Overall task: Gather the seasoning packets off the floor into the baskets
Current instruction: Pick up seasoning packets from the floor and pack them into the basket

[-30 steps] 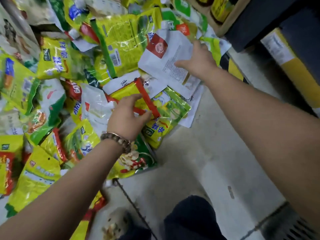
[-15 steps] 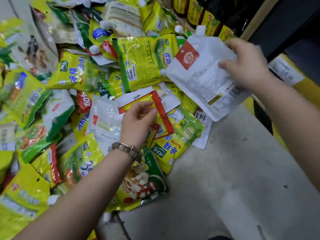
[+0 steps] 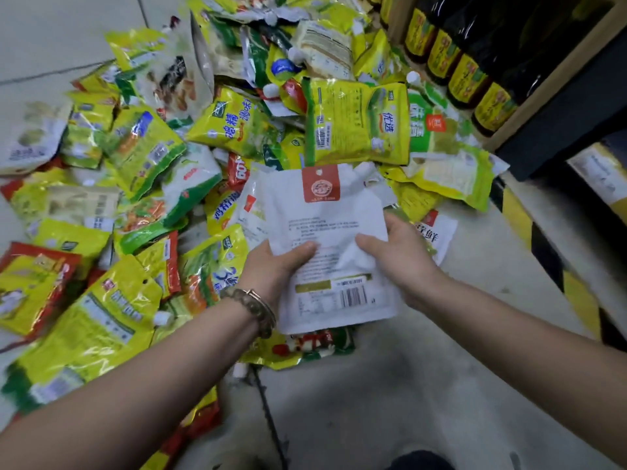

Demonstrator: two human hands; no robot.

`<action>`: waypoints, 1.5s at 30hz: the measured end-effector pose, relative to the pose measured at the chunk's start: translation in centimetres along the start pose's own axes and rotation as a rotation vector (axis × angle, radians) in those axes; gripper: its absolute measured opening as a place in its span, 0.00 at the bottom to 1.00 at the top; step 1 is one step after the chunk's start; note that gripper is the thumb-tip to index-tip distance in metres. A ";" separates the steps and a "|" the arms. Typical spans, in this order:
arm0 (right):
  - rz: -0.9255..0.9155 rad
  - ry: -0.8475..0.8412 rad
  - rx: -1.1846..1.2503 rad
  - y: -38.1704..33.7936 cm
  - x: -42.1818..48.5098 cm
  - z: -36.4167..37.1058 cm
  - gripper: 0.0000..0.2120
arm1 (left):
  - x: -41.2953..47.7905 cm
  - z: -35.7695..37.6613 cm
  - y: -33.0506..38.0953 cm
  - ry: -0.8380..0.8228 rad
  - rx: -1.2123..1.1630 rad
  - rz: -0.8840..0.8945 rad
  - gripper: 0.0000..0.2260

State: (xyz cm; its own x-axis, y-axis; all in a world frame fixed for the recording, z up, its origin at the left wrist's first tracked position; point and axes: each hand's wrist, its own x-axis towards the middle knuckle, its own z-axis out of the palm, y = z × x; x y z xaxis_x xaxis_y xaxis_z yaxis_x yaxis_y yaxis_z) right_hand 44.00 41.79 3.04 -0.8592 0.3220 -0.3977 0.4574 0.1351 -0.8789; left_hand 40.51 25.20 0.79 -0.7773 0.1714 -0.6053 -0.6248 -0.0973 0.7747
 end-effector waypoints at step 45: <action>-0.181 0.914 -0.153 -6.3 -4.6 -10.9 0.06 | -4.0 3.0 7.6 -0.091 0.052 0.356 0.10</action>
State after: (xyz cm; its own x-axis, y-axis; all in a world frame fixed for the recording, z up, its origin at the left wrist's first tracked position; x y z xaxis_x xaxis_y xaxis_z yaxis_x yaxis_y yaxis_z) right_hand 47.52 49.72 13.31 -0.4371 0.8853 0.1588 0.4160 0.3555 -0.8370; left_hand 39.10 26.75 9.63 -0.9342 0.2221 -0.2793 -0.3099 -0.1167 0.9436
